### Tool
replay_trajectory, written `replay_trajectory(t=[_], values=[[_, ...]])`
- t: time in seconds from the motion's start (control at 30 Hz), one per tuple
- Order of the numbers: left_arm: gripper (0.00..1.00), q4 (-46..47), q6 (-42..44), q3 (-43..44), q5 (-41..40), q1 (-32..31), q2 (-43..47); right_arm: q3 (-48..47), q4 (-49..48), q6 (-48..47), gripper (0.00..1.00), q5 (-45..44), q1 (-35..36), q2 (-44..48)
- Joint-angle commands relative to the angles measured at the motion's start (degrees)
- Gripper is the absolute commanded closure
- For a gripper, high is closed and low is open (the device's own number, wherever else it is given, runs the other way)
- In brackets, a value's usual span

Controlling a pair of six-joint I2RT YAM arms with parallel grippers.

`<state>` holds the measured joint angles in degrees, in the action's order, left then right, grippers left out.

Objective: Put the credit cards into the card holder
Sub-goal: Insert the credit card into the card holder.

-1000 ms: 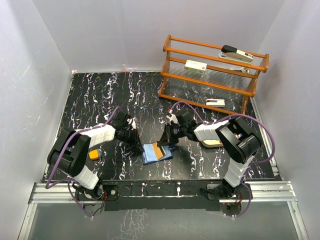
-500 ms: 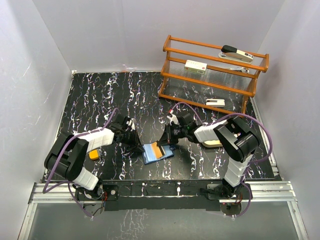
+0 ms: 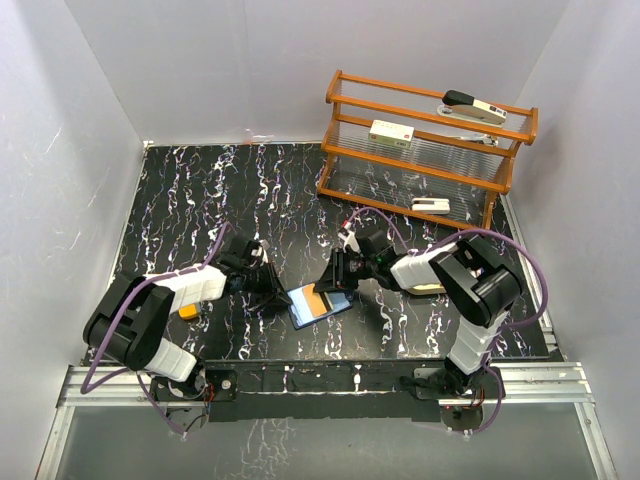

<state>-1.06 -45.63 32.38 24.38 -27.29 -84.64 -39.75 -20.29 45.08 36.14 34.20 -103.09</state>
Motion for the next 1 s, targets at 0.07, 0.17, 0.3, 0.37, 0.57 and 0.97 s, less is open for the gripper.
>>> replay_trajectory(t=[0.07,0.17,0.3,0.37,0.57,0.97], values=[[1.0,-5.7,0.9,-1.5,-8.5,-1.2,-1.3,-4.5,20.1,-10.1,0.65,-12.1,0.9,5.9],[1.0,-5.8,0.9,-1.4,-8.6,-1.2,-0.3,-5.5,25.2,-12.2,0.6,-14.7,1.1,8.9],[1.0,-4.7,0.9,-1.9,-9.2,-1.2,0.0,-6.9,29.4,-13.4,0.56,-16.5,2.5,10.6],[1.0,-4.2,1.0,-1.8,-8.7,-1.1,-0.3,-7.0,29.5,-13.2,0.54,-16.5,3.4,10.7],[1.0,-3.4,0.7,-2.2,-7.8,-1.1,-0.4,-7.2,27.8,-11.6,0.54,-16.1,6.6,8.6],[1.0,-2.3,1.0,-2.7,-6.6,-1.2,0.7,-8.6,21.6,-10.3,0.53,-12.0,9.8,5.9]])
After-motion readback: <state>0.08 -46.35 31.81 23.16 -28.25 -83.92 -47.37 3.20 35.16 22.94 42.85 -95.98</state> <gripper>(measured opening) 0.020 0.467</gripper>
